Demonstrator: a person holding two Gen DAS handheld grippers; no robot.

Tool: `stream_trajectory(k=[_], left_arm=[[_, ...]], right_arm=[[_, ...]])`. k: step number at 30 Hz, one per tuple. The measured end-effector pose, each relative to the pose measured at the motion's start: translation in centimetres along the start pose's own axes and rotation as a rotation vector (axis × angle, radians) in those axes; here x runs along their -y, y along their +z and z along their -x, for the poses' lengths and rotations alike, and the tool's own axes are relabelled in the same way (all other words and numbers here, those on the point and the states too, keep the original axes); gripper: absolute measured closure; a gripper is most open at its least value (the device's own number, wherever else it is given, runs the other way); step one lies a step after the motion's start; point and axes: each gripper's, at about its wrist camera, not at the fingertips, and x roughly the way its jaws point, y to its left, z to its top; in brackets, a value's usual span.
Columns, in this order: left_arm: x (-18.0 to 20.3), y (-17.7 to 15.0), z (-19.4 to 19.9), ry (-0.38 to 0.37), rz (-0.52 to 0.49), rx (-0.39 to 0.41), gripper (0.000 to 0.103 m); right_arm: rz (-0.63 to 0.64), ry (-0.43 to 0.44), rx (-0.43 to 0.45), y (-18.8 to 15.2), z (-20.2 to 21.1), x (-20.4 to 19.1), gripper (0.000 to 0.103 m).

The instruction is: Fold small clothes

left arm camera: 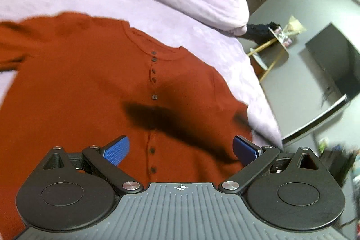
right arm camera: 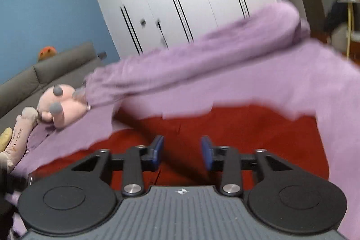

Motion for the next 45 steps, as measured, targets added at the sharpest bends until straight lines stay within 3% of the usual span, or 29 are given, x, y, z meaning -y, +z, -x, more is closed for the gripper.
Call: stream_trajectory(k=[5, 8, 11, 14, 16, 19, 24, 27, 30, 34, 39, 42, 44, 45], left_arm=[[-3.0, 2.6, -5.2, -0.078, 0.122, -0.059, 0.004], [-4.7, 3.6, -7.6, -0.019, 0.168, -0.104, 0.017], [-6.5, 3.8, -6.9, -0.077, 0.222, -0.077, 0.015], [-7.4, 3.6, -7.5, -0.108, 0.246, -0.135, 0.013], [-7.6, 3.4, -8.8, -0.083, 0.264, -0.192, 0.014], [-7.6, 3.1, -9.2, -0.068, 0.269, -0.198, 0.014], [-8.0, 2.8, -8.6, -0.077, 0.269, -0.180, 0.014], [-8.1, 2.9, -8.3, -0.074, 0.265, -0.184, 0.014], [-8.1, 2.8, -7.8, -0.080, 0.227, -0.193, 0.013], [-8.0, 2.7, -8.7, -0.088, 0.197, -0.222, 0.012], [-7.1, 2.6, -10.1, -0.099, 0.179, -0.235, 0.015], [-6.8, 2.3, -10.9, -0.100, 0.184, -0.253, 0.038], [-6.8, 2.5, -11.8, -0.097, 0.196, -0.267, 0.077], [-6.7, 2.6, -12.1, -0.067, 0.188, -0.269, 0.084]], right_arm=[[-0.189, -0.068, -0.130, -3.9, -0.4, 1.2, 0.065], [-0.273, -0.078, -0.161, -5.2, 0.5, 3.1, 0.065], [-0.329, -0.082, -0.167, -6.3, 1.1, 4.9, 0.065], [-0.388, -0.078, -0.172, -7.1, 1.5, 6.6, 0.065], [-0.439, -0.065, -0.170, -7.1, 1.5, 7.4, 0.065], [-0.498, -0.025, -0.154, -6.7, 1.3, 7.5, 0.066], [-0.350, 0.024, -0.109, -3.9, -0.1, 4.6, 0.066], [-0.253, -0.002, -0.188, -3.4, -3.6, 3.8, 0.068], [-0.217, 0.087, -0.314, -3.8, -5.8, 3.1, 0.074], [-0.125, 0.144, -0.375, -5.0, -4.4, 1.5, 0.075], [-0.201, 0.122, -0.363, -6.2, -1.7, 2.0, 0.074], [-0.281, 0.096, -0.302, -6.6, -0.2, 3.1, 0.074], [-0.347, 0.072, -0.259, -6.8, 0.5, 4.2, 0.074], [-0.376, 0.061, -0.244, -6.7, 0.7, 4.8, 0.073]])
